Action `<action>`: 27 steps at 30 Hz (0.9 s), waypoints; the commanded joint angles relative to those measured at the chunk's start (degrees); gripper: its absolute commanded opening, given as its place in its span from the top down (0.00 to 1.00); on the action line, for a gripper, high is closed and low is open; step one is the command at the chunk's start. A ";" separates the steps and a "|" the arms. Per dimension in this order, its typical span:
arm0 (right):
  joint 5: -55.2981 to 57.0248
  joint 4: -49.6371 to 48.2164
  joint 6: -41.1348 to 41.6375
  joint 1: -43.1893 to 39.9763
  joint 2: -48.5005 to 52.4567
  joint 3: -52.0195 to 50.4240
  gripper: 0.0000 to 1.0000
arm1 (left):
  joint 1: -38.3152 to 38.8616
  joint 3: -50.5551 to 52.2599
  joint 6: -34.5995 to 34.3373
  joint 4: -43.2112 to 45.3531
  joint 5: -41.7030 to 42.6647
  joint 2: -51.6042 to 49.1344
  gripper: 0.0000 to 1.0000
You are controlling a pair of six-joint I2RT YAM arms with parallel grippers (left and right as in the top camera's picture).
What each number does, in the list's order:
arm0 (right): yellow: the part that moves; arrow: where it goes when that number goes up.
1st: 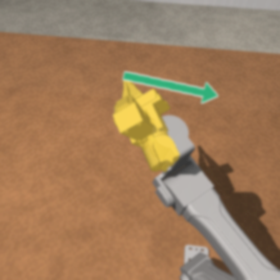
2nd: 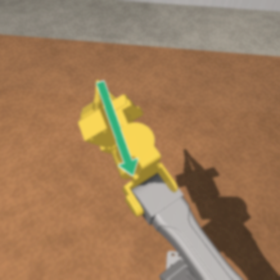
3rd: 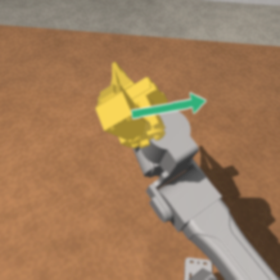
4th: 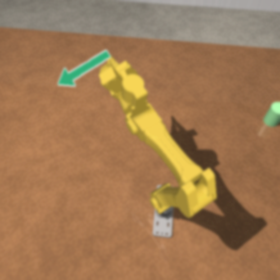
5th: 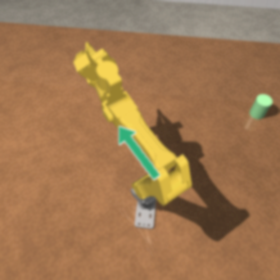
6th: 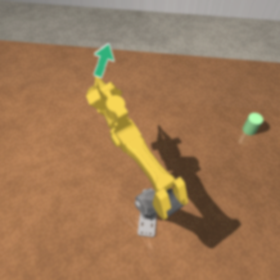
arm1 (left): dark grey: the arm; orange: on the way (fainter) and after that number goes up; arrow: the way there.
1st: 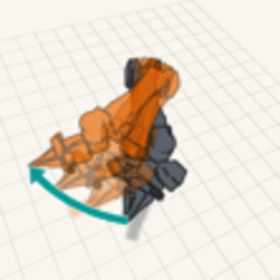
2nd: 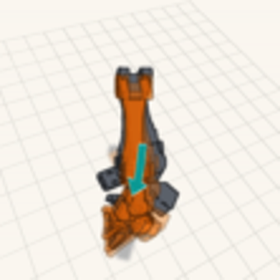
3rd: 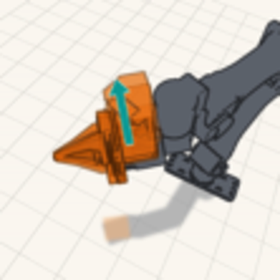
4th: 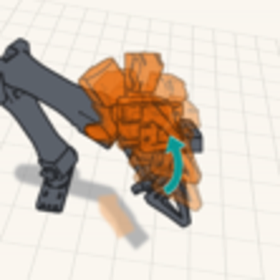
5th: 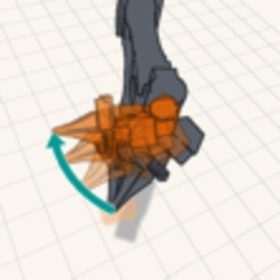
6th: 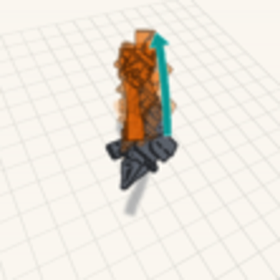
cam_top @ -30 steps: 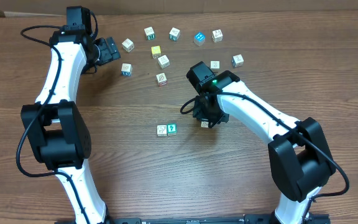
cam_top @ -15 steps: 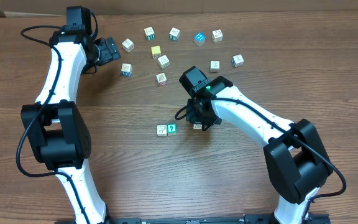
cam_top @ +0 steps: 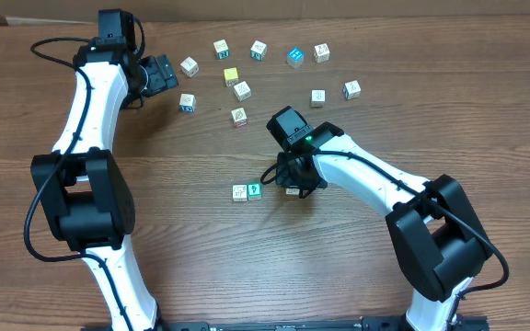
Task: Form a circle
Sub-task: 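Lower the held block onto the table beside the pair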
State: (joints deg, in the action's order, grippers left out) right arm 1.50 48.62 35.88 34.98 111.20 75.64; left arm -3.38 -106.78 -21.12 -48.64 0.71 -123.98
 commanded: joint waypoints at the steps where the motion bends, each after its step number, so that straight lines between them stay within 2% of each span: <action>1: -0.33 -0.33 -0.35 0.33 0.17 -0.26 0.69 | 0.42 -0.72 -1.18 0.00 0.39 0.33 0.00; 7: -0.33 -0.33 -0.33 0.33 0.17 -0.26 0.57 | 0.42 -0.74 -1.18 0.00 0.39 0.33 0.00; 12: -0.35 0.09 -0.31 0.33 0.17 -0.26 0.56 | 0.42 -0.74 -1.18 0.00 0.39 0.33 0.00; 13: -0.35 0.07 -0.31 0.33 0.17 -0.26 0.57 | 0.42 -0.72 -1.18 0.00 0.39 0.33 0.00; 19: -1.95 0.02 -0.33 0.33 0.17 -0.26 0.78 | 0.42 -0.74 -1.18 0.00 0.39 0.33 0.00; 27: -4.70 -1.29 -0.33 0.33 0.17 -0.26 0.79 | 0.42 -0.74 -1.18 0.00 0.39 0.33 0.00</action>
State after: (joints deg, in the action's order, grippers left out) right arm -1.54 47.75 35.59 34.98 111.20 75.64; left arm -3.38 -106.78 -21.12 -48.64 0.71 -123.98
